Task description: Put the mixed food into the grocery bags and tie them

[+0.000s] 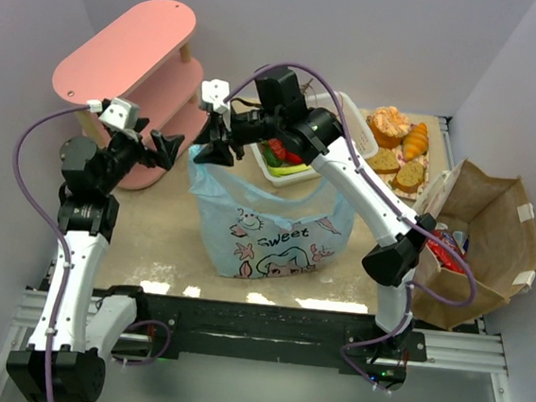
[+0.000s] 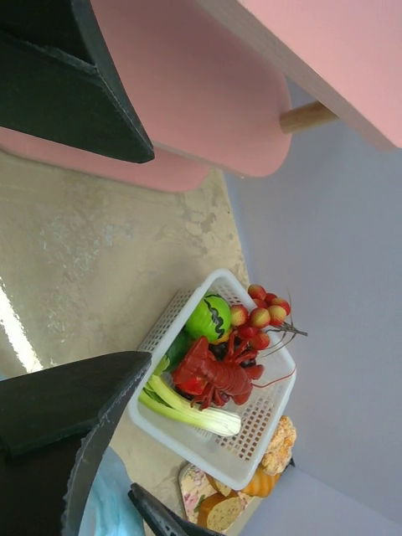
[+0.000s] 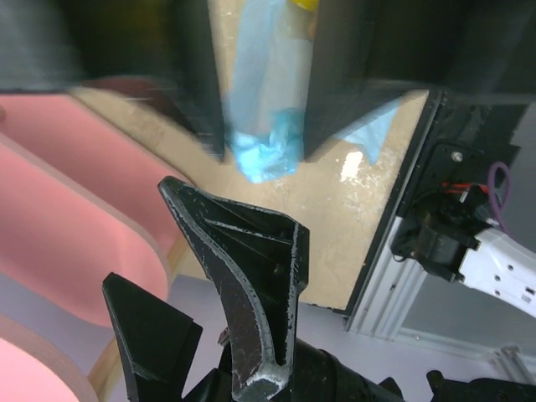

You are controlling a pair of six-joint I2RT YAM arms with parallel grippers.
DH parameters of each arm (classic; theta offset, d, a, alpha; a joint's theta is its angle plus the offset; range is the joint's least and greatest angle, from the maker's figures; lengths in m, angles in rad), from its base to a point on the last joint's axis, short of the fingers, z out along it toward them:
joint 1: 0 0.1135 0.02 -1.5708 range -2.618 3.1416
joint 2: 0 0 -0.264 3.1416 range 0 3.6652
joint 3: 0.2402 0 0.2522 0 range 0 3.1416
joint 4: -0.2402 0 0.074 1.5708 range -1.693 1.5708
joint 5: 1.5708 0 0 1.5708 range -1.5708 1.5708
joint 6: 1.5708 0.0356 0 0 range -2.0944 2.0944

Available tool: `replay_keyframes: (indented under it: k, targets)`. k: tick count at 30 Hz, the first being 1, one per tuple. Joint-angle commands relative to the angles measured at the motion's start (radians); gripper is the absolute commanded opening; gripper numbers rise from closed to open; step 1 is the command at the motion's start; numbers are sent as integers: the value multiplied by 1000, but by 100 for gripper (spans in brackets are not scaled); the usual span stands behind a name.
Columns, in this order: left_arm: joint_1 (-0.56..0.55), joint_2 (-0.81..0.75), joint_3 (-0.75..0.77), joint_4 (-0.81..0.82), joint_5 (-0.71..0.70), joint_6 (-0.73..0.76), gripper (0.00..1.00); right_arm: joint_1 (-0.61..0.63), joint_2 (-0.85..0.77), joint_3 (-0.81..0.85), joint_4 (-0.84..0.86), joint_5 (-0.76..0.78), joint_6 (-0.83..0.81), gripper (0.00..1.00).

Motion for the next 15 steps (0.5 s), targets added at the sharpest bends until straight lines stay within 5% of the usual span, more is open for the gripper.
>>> replay_keyframes:
  k: [1,3,10,15]
  targets:
    - [8,-33,19,50,22,22,100,-23,-6,3,79,-85,85,21]
    - [5,-59,5,68,15,18,100,-35,-20,-20,113,-74,140,2]
    - [5,-138,-90,283,293,-98,100,-139,-138,-163,217,44,310,0]
    - [-12,-93,-261,894,455,-477,100,-173,-218,-264,254,49,347,0]
